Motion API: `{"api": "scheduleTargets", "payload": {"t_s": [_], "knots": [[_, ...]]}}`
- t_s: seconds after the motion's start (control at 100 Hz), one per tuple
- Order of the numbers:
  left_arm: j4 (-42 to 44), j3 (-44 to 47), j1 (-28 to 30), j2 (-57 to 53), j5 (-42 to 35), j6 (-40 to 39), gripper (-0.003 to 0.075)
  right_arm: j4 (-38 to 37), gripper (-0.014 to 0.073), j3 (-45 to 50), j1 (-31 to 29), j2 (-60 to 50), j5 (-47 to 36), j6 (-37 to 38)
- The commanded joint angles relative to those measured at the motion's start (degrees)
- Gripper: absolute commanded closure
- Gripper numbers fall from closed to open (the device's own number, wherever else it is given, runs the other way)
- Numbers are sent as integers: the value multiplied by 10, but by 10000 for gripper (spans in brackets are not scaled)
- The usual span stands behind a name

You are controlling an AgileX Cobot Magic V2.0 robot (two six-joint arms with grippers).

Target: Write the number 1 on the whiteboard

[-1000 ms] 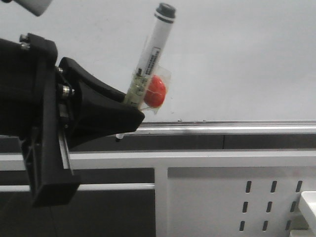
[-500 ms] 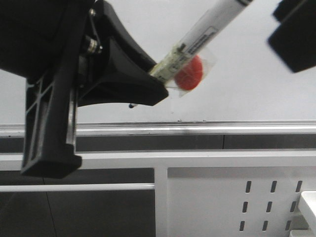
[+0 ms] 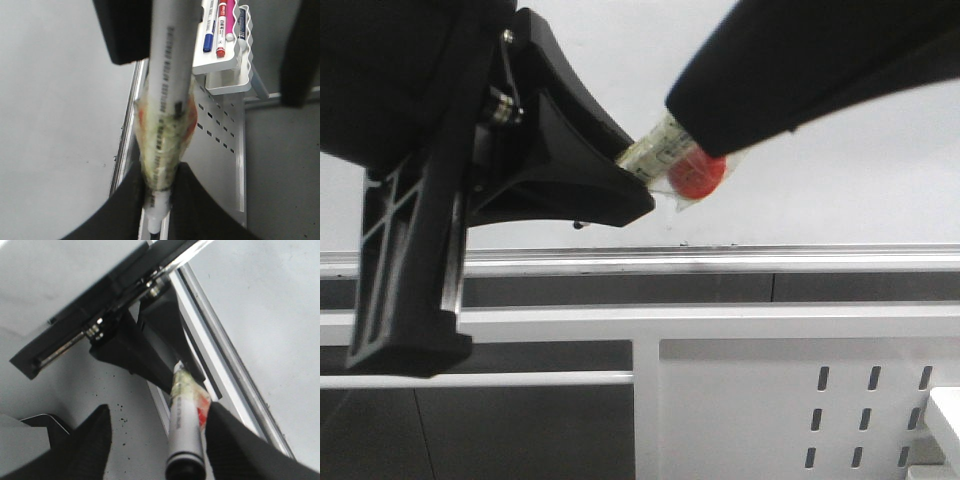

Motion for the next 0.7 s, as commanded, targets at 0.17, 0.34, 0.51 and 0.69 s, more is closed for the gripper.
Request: {"api": "scheduleTargets", "payload": {"t_s": [0.17, 0.34, 0.51, 0.69], "knots": [[0, -20, -5, -14, -34, -4, 739, 1, 667, -21, 2, -4, -43, -7], [-2, -36, -5, -14, -28, -4, 669, 5, 664, -21, 2, -2, -8, -7], [-9, -54, -5, -16, -29, -6, 349, 9, 664, -21, 2, -5, -34, -5], [-110, -55, -5, -60, 8, -24, 223, -3, 663, -21, -22, -14, -75, -5]]}}
